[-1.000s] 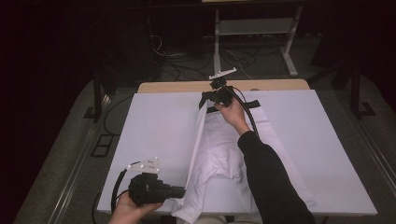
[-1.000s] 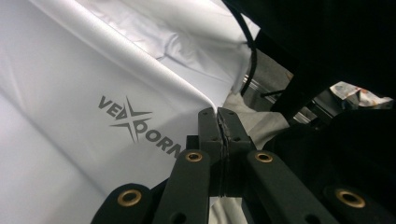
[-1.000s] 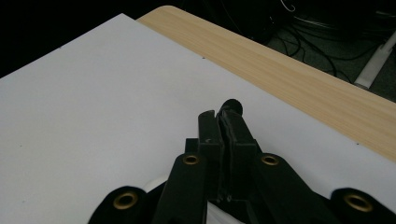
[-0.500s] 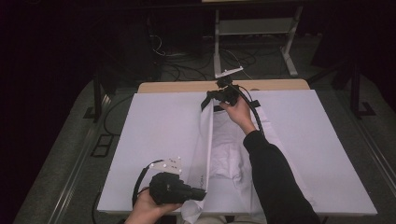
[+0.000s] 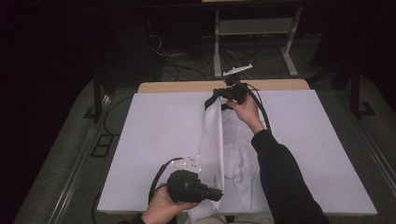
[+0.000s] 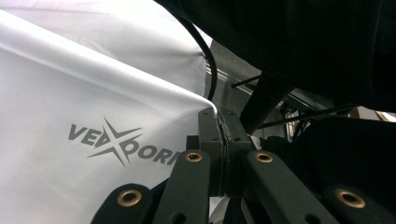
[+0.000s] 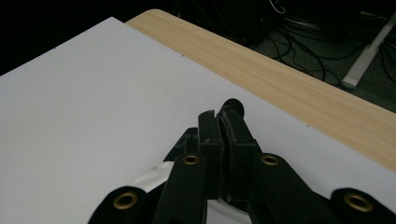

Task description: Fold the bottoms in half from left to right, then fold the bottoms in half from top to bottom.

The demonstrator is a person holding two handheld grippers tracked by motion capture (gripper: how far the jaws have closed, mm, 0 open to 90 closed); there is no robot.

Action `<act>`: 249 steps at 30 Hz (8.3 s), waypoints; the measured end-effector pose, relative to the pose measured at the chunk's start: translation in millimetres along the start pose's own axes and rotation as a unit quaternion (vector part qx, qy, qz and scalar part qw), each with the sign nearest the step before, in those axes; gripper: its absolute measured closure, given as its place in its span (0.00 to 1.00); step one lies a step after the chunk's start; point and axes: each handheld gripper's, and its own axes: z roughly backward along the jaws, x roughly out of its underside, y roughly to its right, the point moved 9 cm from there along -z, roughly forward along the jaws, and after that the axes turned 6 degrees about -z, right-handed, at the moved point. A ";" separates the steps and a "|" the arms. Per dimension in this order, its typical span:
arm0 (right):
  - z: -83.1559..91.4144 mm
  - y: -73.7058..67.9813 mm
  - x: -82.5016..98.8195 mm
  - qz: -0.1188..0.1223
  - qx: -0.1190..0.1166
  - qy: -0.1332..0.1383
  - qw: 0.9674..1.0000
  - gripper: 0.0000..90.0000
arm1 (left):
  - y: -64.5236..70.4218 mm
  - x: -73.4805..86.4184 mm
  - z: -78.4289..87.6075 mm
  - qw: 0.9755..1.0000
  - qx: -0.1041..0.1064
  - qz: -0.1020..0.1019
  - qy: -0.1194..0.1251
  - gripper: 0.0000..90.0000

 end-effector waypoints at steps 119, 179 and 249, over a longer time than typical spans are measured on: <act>41.3 152.1 82.9 -0.019 0.024 -0.058 0.998 0.95 | -19.7 -71.0 -238.5 0.996 0.038 0.070 -0.042 0.97; 84.6 119.6 94.0 -0.044 -0.021 -0.048 0.998 0.00 | -65.1 -85.1 -169.9 0.996 -0.064 0.035 0.045 0.00; 114.4 110.2 108.6 -0.055 -0.027 -0.038 0.997 0.00 | -208.9 -82.0 -47.5 0.982 -0.185 0.039 0.026 0.00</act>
